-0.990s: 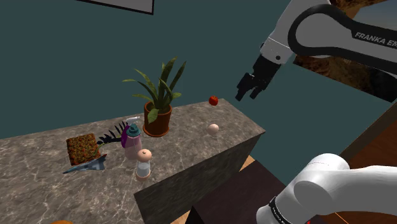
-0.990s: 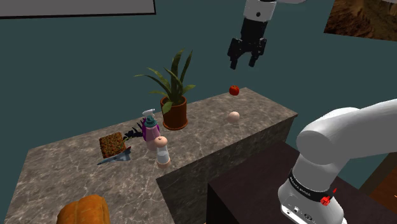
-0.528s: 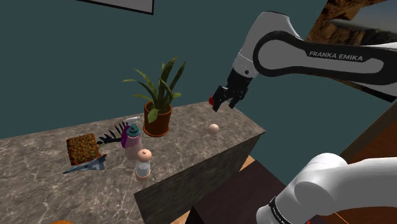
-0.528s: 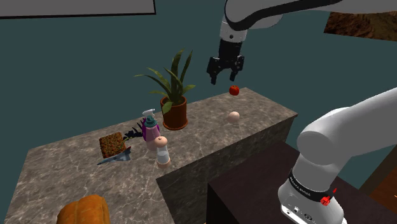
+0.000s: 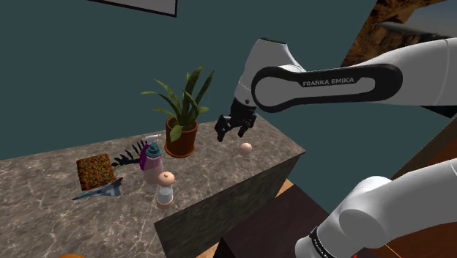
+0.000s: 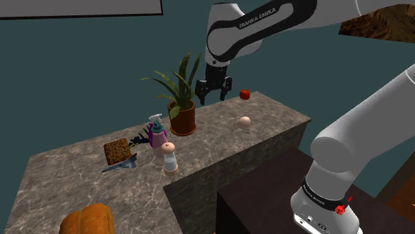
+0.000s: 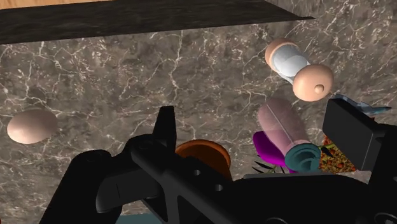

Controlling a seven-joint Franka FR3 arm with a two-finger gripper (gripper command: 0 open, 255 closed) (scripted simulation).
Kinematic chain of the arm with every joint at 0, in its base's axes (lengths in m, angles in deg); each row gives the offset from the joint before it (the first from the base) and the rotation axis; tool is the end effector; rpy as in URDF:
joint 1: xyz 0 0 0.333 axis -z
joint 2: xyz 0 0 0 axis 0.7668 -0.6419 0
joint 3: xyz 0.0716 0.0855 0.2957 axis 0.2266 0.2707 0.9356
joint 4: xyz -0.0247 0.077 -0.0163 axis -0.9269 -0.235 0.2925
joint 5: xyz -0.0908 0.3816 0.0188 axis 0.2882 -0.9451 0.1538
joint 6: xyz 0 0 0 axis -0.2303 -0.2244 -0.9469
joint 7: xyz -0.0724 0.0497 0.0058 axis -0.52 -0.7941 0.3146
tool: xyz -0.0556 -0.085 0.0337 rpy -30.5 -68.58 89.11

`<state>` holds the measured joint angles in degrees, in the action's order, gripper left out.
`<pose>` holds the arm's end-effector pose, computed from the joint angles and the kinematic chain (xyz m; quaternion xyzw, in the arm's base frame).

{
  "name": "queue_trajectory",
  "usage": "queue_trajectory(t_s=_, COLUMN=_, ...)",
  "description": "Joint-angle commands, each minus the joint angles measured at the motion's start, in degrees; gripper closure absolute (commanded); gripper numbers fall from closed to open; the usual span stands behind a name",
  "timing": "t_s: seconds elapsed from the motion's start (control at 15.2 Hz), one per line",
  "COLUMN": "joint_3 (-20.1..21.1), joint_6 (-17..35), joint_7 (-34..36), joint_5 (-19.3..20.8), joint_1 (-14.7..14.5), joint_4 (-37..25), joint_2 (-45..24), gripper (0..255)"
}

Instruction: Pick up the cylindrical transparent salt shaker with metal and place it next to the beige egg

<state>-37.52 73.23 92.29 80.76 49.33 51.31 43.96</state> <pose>0.4092 0.1548 0.4617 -0.9978 0.0318 -0.0538 0.0202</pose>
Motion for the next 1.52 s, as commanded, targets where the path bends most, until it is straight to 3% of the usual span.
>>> queue_trajectory(t_s=0.0, joint_3=1.81, joint_6=2.70, joint_7=2.22, joint_5=0.75, joint_1=0.14, joint_4=-1.09, joint_2=-3.88, gripper=0)
queue_trajectory(t_s=0.33, joint_3=5.98, joint_6=9.03, joint_7=8.91, joint_5=5.20, joint_1=0.72, joint_4=-5.03, joint_2=-15.04, gripper=0)
queue_trajectory(t_s=0.66, joint_3=8.26, joint_6=13.42, joint_7=17.25, joint_5=12.97, joint_1=0.14, joint_4=-10.91, joint_2=-27.19, gripper=0)
queue_trajectory(t_s=1.06, joint_3=6.76, joint_6=15.58, joint_7=26.51, joint_5=22.70, joint_1=-4.22, joint_4=-20.58, joint_2=-41.82, gripper=0)
queue_trajectory(t_s=1.45, joint_3=3.46, joint_6=15.25, joint_7=31.92, joint_5=28.46, joint_1=-10.13, joint_4=-32.60, joint_2=-55.37, gripper=0)
